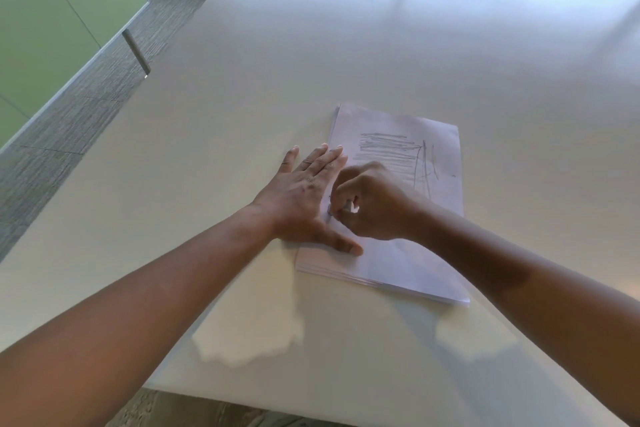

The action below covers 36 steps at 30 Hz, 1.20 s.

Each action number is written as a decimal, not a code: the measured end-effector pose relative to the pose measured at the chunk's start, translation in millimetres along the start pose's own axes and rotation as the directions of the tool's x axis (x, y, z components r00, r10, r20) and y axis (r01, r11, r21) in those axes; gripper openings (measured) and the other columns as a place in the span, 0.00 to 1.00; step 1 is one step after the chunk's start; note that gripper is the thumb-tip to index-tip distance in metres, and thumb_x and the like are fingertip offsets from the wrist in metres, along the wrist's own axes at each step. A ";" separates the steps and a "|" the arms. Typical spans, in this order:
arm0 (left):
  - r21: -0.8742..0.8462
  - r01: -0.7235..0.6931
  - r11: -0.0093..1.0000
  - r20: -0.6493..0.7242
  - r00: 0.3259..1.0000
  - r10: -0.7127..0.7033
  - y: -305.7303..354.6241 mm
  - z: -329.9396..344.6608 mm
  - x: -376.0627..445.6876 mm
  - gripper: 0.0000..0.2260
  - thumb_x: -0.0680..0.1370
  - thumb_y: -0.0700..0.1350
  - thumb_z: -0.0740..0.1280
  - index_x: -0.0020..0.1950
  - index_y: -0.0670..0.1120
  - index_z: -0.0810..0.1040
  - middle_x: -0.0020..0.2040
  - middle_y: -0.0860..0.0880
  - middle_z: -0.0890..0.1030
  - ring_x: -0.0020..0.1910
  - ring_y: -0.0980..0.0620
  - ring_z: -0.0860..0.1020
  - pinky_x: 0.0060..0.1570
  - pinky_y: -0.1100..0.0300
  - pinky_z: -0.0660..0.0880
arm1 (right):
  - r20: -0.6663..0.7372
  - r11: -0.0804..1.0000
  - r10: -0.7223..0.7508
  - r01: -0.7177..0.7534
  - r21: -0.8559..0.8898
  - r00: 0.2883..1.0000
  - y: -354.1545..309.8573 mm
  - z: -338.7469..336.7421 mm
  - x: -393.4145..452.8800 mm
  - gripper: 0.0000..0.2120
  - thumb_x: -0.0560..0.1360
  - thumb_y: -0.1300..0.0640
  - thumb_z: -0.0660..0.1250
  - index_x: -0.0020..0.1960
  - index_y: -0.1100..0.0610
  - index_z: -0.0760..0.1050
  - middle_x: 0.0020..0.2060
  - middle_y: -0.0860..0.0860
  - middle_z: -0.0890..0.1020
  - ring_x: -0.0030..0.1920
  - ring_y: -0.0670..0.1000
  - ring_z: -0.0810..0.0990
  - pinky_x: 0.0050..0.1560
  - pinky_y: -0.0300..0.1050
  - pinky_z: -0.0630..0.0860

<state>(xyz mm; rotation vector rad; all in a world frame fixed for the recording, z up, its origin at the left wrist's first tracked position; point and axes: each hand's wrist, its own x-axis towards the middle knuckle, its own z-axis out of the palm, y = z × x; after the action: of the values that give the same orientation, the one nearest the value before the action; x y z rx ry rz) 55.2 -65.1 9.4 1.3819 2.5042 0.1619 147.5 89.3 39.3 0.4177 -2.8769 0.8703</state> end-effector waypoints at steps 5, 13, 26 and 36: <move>0.020 0.000 1.000 -0.021 1.000 0.000 -0.6 2.8 -0.9 0.71 0.53 0.89 0.51 0.84 0.47 0.38 0.85 0.53 0.40 0.81 0.57 0.34 0.79 0.42 0.35 | -0.154 0.999 0.043 -0.045 -0.004 0.987 12.1 0.8 13.2 0.09 0.64 0.69 0.73 0.34 0.56 0.85 0.34 0.50 0.83 0.32 0.41 0.73 0.38 0.23 0.68; -0.024 0.008 1.000 -0.022 1.000 -0.008 -0.1 2.2 -0.7 0.73 0.51 0.89 0.53 0.85 0.47 0.41 0.85 0.53 0.41 0.81 0.58 0.35 0.79 0.43 0.34 | -0.037 0.998 0.010 -0.008 0.056 0.999 -1.9 7.3 -2.6 0.04 0.64 0.65 0.75 0.35 0.57 0.85 0.34 0.49 0.84 0.31 0.46 0.79 0.34 0.37 0.77; -0.003 -0.006 1.000 -0.031 0.999 0.006 -1.6 3.0 0.1 0.72 0.52 0.89 0.52 0.84 0.46 0.40 0.85 0.53 0.41 0.81 0.57 0.35 0.79 0.42 0.34 | -0.176 0.994 0.096 -0.085 0.068 0.980 1.4 9.0 8.3 0.04 0.64 0.65 0.74 0.33 0.58 0.84 0.32 0.49 0.84 0.30 0.46 0.79 0.35 0.41 0.77; -0.015 -0.014 1.000 -0.040 0.999 0.014 -1.2 2.5 -0.8 0.72 0.52 0.89 0.53 0.85 0.47 0.41 0.85 0.53 0.41 0.82 0.57 0.35 0.79 0.43 0.33 | -0.171 0.994 0.108 -0.102 0.039 0.979 -0.3 7.6 10.9 0.05 0.65 0.65 0.73 0.32 0.58 0.84 0.32 0.49 0.83 0.29 0.45 0.77 0.34 0.38 0.75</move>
<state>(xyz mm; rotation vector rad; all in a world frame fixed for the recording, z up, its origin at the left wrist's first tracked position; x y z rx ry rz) 55.4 -66.5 6.8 1.4038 2.5202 0.2132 136.9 82.3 35.2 0.1832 -2.7492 0.9184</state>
